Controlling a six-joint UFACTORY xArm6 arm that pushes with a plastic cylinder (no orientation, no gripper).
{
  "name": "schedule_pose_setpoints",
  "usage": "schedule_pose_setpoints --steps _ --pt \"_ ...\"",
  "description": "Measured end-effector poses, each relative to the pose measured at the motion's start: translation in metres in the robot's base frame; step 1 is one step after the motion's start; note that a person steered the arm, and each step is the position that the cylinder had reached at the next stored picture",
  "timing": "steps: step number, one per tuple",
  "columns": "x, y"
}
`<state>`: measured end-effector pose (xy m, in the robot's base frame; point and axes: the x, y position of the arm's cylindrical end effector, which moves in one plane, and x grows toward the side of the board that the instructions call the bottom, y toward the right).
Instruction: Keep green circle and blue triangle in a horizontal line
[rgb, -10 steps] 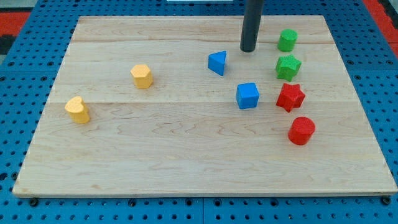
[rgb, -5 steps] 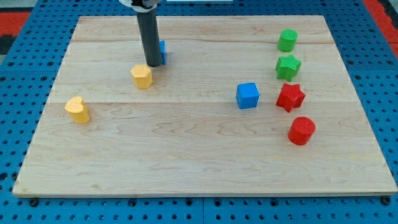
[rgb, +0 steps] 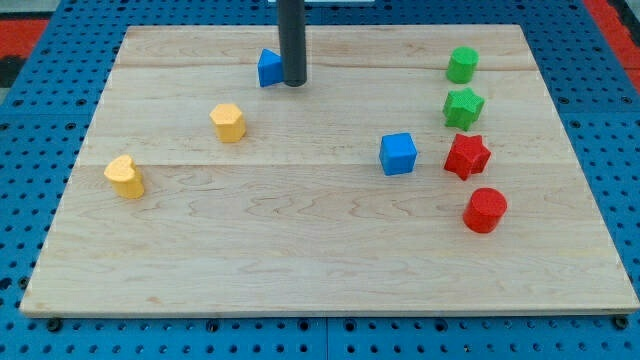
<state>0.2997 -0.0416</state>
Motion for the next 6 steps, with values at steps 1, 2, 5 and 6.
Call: schedule_pose_setpoints --steps 1,2,5,6 --pt "-0.008 0.0" --pt "-0.022 0.02" --pt "-0.03 -0.025" --pt "-0.001 0.041"
